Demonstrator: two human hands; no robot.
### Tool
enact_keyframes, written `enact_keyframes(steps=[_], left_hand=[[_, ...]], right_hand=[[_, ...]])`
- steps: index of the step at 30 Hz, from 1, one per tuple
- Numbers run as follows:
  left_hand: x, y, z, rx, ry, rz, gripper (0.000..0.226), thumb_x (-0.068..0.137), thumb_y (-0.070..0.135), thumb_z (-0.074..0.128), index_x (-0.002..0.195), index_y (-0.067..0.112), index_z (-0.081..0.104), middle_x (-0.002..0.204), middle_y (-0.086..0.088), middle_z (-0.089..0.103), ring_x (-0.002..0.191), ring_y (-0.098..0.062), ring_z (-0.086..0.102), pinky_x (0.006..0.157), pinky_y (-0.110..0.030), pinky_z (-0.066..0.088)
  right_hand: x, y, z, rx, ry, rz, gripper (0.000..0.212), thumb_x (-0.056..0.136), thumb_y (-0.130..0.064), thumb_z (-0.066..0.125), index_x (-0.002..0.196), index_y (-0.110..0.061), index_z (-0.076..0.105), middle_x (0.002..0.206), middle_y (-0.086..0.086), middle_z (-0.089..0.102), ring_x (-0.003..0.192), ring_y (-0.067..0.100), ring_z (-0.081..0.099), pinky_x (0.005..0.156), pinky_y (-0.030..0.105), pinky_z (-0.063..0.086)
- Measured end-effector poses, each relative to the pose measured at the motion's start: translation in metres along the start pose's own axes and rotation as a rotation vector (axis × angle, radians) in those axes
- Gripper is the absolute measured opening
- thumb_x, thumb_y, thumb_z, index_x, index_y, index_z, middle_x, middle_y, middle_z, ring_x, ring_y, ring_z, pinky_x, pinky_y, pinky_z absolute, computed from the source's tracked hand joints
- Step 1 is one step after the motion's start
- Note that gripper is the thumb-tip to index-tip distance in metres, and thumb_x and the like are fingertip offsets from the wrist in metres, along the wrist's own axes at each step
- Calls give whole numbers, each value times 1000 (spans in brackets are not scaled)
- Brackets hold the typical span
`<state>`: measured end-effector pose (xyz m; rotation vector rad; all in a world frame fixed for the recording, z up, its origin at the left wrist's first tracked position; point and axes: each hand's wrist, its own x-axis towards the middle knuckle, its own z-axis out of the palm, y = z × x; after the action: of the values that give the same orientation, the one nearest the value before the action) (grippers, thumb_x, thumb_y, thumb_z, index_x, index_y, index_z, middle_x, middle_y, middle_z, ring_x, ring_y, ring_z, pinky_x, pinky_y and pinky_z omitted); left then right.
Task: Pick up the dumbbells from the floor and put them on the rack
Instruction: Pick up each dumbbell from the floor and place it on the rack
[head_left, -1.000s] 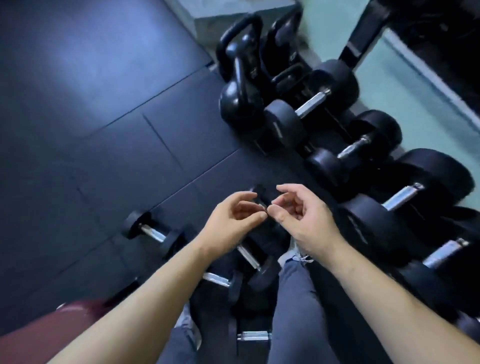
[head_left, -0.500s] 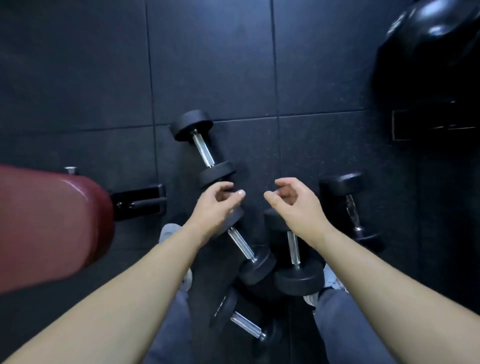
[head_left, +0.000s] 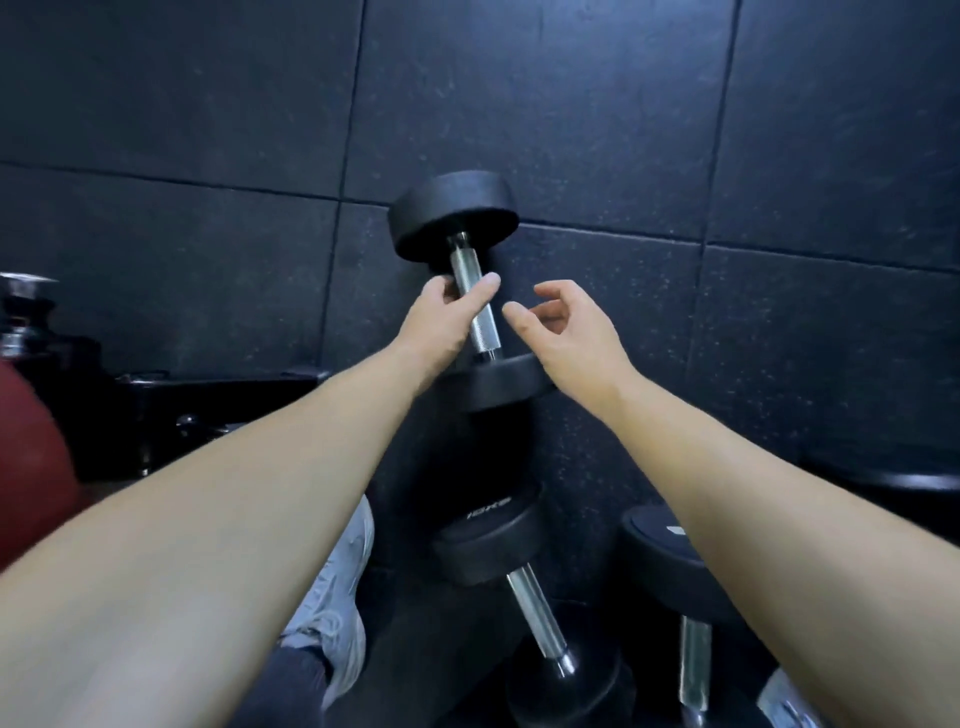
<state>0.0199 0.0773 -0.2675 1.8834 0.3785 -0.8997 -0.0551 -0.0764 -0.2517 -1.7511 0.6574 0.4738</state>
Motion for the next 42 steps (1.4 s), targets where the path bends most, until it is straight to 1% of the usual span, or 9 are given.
enact_keyframes(steps=[2, 7, 11, 15, 18, 23, 30, 37, 42], left_hand=[[26, -7, 0, -104, 9, -8, 100, 63, 84, 72, 137, 17, 59, 138, -8, 68, 132, -27, 63, 116, -49, 46], [59, -5, -1, -349, -32, 37, 71, 72, 51, 82, 128, 9, 68, 119, -9, 75, 121, -30, 70, 109, -46, 54], [71, -10, -5, -330, -99, 102, 49, 82, 24, 86, 118, -4, 68, 105, -16, 76, 97, -28, 76, 91, -46, 64], [72, -18, -6, -389, -136, 110, 23, 90, 6, 78, 111, 1, 68, 85, -7, 78, 77, -21, 78, 72, -33, 64], [71, -20, -9, -416, -149, 123, 17, 91, 3, 76, 106, 5, 69, 87, -10, 76, 82, -29, 76, 79, -43, 66], [72, -25, -7, -417, -140, 142, 24, 90, -3, 74, 113, -1, 68, 103, -24, 72, 97, -45, 72, 94, -60, 60], [59, -40, 17, -299, -138, 211, 22, 87, -8, 76, 106, 1, 70, 87, -14, 77, 76, -24, 79, 74, -36, 66], [15, -32, 43, -245, -229, 240, 25, 87, -9, 76, 110, -8, 68, 96, -24, 76, 85, -31, 78, 85, -44, 66], [-55, 16, 55, -173, -329, 249, 28, 86, -9, 77, 113, -9, 69, 107, -32, 75, 96, -39, 78, 88, -42, 65]], right_hand=[[23, 3, 4, -47, -29, -25, 65, 92, -58, 67, 146, -27, 48, 118, -8, 66, 109, 9, 64, 87, 24, 47], [67, 4, 15, -150, -185, -29, 83, 89, -60, 69, 156, -24, 35, 115, -7, 72, 107, 14, 69, 99, 31, 52], [83, -6, 24, -227, -337, -71, 64, 89, -42, 78, 141, -25, 44, 114, -12, 66, 100, 0, 64, 80, 7, 45], [88, 2, 33, -172, -358, -112, 52, 87, -35, 83, 126, -31, 50, 119, -6, 70, 118, 13, 67, 107, 34, 51], [87, 4, 33, -102, -361, -138, 49, 87, -25, 83, 126, -29, 53, 110, -6, 71, 110, 12, 70, 104, 32, 54], [82, 6, 31, -12, -379, -176, 85, 86, -8, 83, 156, -32, 39, 105, -14, 69, 99, 4, 70, 95, 26, 60], [56, 25, 14, 3, -332, -127, 95, 85, -3, 82, 161, -34, 33, 94, -19, 70, 79, -9, 72, 82, 17, 59], [-1, 35, -8, 65, -233, -44, 87, 88, 0, 77, 154, -43, 39, 96, 12, 78, 80, 20, 78, 76, 28, 63], [-74, 12, -43, 122, -122, -1, 83, 89, -6, 78, 143, -57, 41, 94, 10, 78, 84, 20, 78, 83, 34, 64]])
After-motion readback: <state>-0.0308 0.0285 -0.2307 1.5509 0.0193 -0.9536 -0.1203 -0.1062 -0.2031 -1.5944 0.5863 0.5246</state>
